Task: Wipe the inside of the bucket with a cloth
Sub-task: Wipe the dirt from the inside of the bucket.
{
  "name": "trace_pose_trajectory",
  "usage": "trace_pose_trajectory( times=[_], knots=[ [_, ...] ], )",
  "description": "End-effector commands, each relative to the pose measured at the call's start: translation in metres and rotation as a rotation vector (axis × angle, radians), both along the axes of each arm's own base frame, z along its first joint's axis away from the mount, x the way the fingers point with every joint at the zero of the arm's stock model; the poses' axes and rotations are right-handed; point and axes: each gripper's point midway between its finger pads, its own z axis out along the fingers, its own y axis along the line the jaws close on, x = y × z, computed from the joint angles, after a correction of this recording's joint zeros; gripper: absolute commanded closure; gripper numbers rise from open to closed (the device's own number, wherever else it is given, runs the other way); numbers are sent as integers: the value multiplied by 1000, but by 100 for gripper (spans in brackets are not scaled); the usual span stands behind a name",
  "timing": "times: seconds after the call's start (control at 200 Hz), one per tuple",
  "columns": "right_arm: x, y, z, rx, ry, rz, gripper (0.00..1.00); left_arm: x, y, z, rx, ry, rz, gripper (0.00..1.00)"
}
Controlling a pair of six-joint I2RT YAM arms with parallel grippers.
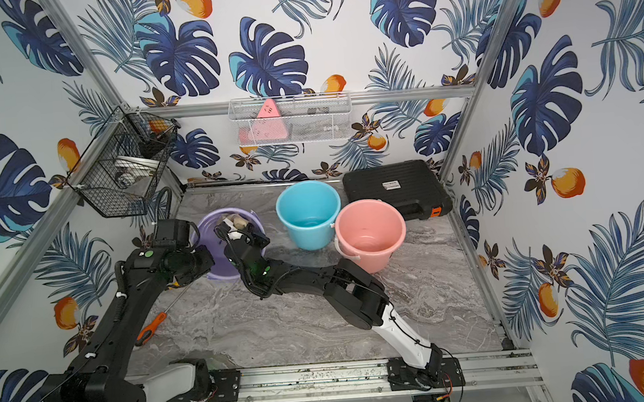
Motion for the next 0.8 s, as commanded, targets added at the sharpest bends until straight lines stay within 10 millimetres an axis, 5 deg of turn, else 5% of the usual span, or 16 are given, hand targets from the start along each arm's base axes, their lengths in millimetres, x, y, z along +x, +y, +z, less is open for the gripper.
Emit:
trace_pose_trajectory(
  times=[0.0,0.27,0.56,0.796],
  knots=[
    [-8,-13,16,-33,-11,-66,100,11,9,9,40,-59,56,100],
    [-42,-8,-27,40,373,62,100,14,9,8,39,-63,56,100],
    [-91,42,-62,196,774,283,100,18,5,11,15,-75,51,100],
    [-132,80,-53,355,992,543,100,19,-1,14,-21,-92,46,100]
  ],
)
